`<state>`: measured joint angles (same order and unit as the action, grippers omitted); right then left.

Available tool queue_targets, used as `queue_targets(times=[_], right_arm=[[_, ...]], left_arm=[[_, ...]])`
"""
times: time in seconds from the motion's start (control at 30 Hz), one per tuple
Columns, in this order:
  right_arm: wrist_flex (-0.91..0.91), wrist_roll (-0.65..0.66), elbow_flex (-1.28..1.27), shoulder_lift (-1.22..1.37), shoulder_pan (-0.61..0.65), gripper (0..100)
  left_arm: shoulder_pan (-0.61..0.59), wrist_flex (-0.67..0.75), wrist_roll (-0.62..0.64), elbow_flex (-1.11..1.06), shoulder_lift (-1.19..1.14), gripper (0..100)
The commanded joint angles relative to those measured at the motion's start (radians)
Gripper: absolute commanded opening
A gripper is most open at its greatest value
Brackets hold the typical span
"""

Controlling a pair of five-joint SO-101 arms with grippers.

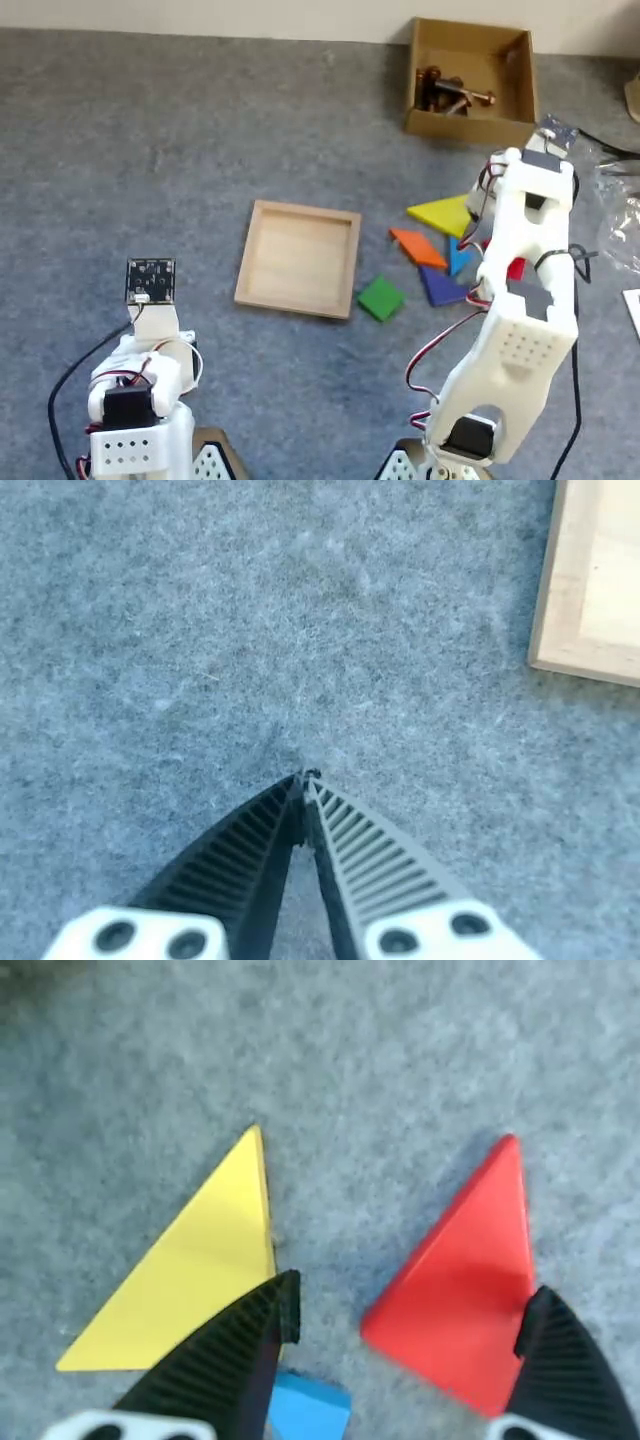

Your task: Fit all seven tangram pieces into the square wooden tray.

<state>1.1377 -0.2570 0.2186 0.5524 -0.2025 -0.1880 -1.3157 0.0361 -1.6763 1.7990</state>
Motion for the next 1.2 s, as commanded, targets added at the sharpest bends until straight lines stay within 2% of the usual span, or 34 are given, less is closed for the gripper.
queue_targets(times=[0.0, 0.63, 0.83, 1.0, 1.17], right_arm=[[-0.013, 0.011, 0.019, 0.018, -0.015, 33.2], [0.044, 0.011, 0.022, 0.030, -0.031, 32.9], [0.128, 0.012, 0.028, 0.028, -0.016, 32.9], [0.133, 0.094, 0.028, 0.030, 0.010, 32.9], [0.133, 0.101, 0.028, 0.030, 0.021, 32.9]], left_arm=[[-0.008, -0.008, 0.002, -0.021, -0.007, 0], [-0.008, -0.008, 0.002, -0.021, -0.007, 0], [-0.008, -0.008, 0.002, -0.021, -0.007, 0], [-0.008, -0.008, 0.002, -0.021, -0.007, 0], [-0.008, -0.008, 0.002, -0.021, -0.007, 0]])
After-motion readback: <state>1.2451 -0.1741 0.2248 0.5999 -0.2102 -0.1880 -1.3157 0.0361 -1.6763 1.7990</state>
